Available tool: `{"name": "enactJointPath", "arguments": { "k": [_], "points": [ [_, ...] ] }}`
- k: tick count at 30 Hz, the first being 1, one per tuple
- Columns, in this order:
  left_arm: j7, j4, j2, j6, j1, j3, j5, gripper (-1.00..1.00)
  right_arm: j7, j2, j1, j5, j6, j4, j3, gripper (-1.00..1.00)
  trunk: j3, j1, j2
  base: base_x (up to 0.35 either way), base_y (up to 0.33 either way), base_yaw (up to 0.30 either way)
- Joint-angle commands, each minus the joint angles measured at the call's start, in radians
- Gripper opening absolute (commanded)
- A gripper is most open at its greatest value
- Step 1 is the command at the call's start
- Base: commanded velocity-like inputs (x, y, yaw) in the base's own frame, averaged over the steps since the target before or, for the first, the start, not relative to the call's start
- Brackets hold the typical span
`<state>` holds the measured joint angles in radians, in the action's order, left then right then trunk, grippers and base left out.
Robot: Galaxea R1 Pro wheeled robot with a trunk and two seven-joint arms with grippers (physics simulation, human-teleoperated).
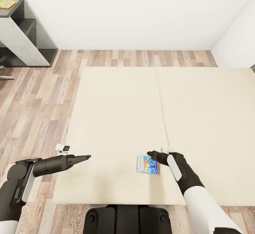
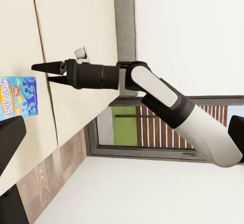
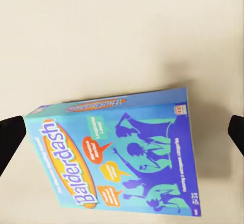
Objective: Put all the toys in the child's room - the three board games (two on the bed and one on the table), the two jigsaw puzzles on the table, and the tennis ball on the table - inside the toy box on the table in the child's room.
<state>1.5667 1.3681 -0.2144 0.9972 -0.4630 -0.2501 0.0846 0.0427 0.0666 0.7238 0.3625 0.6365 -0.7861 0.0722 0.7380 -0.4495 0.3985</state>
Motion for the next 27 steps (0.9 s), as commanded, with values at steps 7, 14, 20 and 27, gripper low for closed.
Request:
{"name": "enactJointPath", "arguments": {
  "k": [7, 14, 20, 27],
  "points": [
    [0.004, 0.000, 0.000, 0.011, 0.000, 0.000, -0.002, 1.00, 0.014, -0.003, 0.001, 0.008, -0.004, 0.056, 0.005, 1.00, 0.001, -0.001, 0.002, 0.000, 0.000, 0.000],
    [0.004, 0.000, 0.000, 0.011, 0.000, 0.000, -0.002, 1.00, 0.014, -0.002, 0.001, 0.007, -0.021, 0.099, 0.005, 1.00, 0.001, -0.001, 0.002, 0.000, 0.000, 0.000],
    [0.004, 0.000, 0.000, 0.011, 0.000, 0.000, -0.002, 1.00, 0.014, -0.001, 0.000, 0.005, -0.041, 0.109, 0.002, 1.00, 0.001, -0.001, 0.002, 0.000, 0.000, 0.000],
    [0.004, 0.000, -0.002, 0.011, 0.000, -0.001, -0.003, 1.00, 0.015, -0.003, -0.001, 0.003, -0.041, 0.110, -0.001, 1.00, 0.001, -0.001, 0.002, 0.000, 0.000, 0.000]
  ]
}}
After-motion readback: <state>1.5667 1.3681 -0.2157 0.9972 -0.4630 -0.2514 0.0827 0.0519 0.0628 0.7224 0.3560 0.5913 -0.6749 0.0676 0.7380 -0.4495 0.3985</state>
